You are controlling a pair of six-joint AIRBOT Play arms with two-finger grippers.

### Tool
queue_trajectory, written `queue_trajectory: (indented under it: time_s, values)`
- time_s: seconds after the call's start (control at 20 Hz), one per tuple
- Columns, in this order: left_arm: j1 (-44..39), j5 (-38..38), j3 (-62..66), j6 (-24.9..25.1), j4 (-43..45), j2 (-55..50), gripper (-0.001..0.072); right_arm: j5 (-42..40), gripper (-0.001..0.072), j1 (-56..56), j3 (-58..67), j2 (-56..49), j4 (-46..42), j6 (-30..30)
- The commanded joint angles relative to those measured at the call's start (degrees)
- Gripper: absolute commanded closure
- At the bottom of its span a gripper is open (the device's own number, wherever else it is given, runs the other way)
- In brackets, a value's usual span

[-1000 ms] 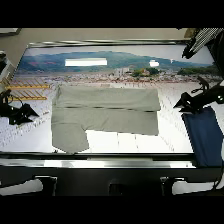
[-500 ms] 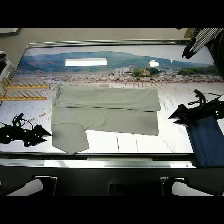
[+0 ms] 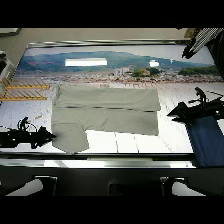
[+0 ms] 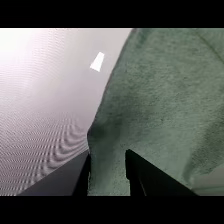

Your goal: Fold the clothes and pants, and hang the long-sleeved shirts on hangers.

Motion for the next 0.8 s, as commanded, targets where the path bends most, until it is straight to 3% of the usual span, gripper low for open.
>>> queue_trajectory:
  time_s: [0.0,0.15,0.2,0.25,0.75]
  values:
    - [0.0,0.9,-0.2,0.5,-0.7,-0.3,0.0454,-1.5,0.0296,0.0,0.0,0.1,3.2,-1.0]
    - [0.1,1.4,-0.3,1.3,-0.7,-0.5,0.0462,-4.2,0.0300,0.0,0.0,0.0,0.2,-4.1]
    - [0.1,1.4,-0.3,1.6,-0.6,-0.5,0.0544,-4.8,0.0300,0.0,0.0,-0.1,-3.1,-4.0]
    - [0.1,1.4,-0.3,2.1,-0.6,-0.5,0.0690,-5.1,0.0300,0.0,-0.6,-0.3,-5.9,-3.7]
    - [0.1,1.3,-0.3,2.8,-0.7,-0.5,0.0691,-14.9,0.0250,5.4,-15.6,-5.2,-1.6,-4.9]
